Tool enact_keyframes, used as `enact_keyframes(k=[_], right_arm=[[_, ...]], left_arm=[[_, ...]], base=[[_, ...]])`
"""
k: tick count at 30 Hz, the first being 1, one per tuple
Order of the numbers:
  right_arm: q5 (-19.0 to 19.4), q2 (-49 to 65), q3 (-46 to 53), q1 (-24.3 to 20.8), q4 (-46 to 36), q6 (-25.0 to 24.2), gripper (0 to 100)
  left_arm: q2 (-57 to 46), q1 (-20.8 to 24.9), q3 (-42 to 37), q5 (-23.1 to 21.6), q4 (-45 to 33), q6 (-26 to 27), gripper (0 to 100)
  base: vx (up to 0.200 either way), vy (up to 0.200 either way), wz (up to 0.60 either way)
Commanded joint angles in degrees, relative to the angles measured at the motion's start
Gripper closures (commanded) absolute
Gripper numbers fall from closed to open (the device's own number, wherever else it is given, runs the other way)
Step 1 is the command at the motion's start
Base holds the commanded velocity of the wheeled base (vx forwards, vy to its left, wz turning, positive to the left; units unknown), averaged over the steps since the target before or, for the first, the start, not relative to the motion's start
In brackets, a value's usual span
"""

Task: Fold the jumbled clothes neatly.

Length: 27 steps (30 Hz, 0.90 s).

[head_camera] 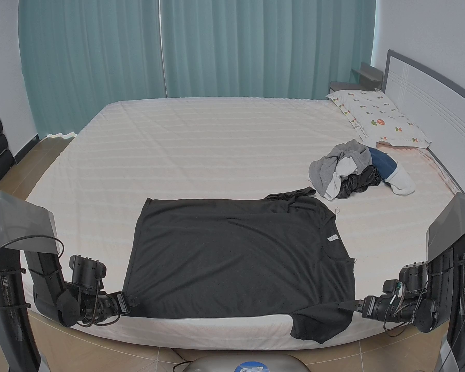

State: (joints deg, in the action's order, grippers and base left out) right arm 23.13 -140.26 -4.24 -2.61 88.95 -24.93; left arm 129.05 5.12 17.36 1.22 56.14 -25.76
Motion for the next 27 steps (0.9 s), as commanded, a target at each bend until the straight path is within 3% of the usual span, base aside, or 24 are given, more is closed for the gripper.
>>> enact_keyframes(k=[1,4,5,8,14,19,22,27], right_arm=[[1.3,1.7,-3.2,2.9,0.5,-4.5,0],[1.4,1.7,-4.9,4.0,0.5,-7.2,0],[1.4,1.8,-7.1,5.0,0.5,-11.3,0],[1.5,1.9,-8.1,5.2,0.4,-15.0,0],[2.5,2.2,-7.3,4.8,0.4,-15.1,0],[2.5,2.3,-7.5,5.1,0.5,-15.5,0],[2.6,2.3,-8.1,5.6,0.5,-15.6,0],[3.9,2.3,-8.1,6.3,0.5,-15.7,0]], left_arm=[[-3.3,-2.7,1.6,-3.9,0.1,-1.2,0],[-4.6,-4.1,2.3,-6.2,0.0,-2.3,0],[-5.2,-4.9,3.3,-8.2,0.0,-3.7,0],[-5.1,-5.0,3.9,-8.4,0.1,-5.0,0],[-6.0,-4.9,5.0,-8.4,0.1,-7.8,0],[-6.1,-4.8,6.1,-10.6,-0.2,-13.5,0],[-6.2,-4.9,5.9,-13.3,-0.1,-14.0,0],[-5.4,-4.9,6.4,-13.5,-0.2,-14.0,0]], base=[[0.0,0.0,0.0],[0.0,0.0,0.0],[0.0,0.0,0.0],[0.0,0.0,0.0],[0.0,0.0,0.0],[0.0,0.04,0.0],[0.0,0.2,0.0],[0.0,0.08,0.0]])
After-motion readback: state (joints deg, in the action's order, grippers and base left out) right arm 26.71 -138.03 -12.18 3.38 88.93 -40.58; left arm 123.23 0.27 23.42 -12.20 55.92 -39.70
